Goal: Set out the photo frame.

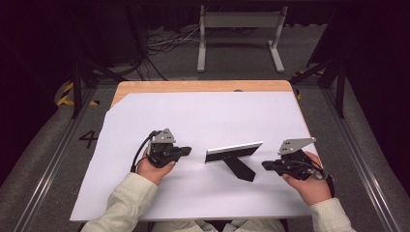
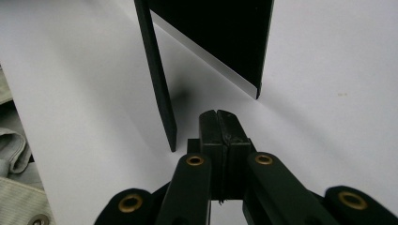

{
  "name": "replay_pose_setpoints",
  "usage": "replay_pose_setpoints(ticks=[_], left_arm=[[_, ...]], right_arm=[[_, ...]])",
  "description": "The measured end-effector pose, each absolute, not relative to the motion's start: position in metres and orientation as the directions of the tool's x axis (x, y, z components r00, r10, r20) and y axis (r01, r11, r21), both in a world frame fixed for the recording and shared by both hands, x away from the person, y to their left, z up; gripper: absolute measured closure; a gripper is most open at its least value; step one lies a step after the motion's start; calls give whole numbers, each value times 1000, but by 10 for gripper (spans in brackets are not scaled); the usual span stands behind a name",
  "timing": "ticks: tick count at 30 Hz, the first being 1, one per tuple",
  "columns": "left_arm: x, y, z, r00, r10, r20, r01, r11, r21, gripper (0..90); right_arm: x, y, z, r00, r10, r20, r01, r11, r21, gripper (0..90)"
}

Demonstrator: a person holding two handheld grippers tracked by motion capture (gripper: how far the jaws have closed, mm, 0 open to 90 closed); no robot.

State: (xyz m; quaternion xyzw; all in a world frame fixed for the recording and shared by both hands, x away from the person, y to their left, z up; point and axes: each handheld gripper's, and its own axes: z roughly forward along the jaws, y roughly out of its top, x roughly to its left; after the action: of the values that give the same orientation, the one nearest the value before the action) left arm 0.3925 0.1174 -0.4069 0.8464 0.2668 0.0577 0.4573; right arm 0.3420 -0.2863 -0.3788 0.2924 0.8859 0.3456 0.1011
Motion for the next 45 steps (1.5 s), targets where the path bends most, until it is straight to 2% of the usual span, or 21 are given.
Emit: replay_pose_setpoints(ticks=[19,32,40,45], left_arm=[[390,117,-409,851,501,-155,407,-444,798,898],[390,116,-413,848,505,-159,418,-452,788,898],[401,99,-426,830,525,-189,460,-453,763,899],[408,85,-435,819,546,-178,476,-472,742,900]], right_arm=[[362,-281,-410,-793,600,105,514,566,645,900],[374,-279,-418,-768,628,126,544,537,645,900],[375,-285,-416,-756,643,125,550,520,654,900],[375,-291,-413,-747,653,122,550,505,665,900]])
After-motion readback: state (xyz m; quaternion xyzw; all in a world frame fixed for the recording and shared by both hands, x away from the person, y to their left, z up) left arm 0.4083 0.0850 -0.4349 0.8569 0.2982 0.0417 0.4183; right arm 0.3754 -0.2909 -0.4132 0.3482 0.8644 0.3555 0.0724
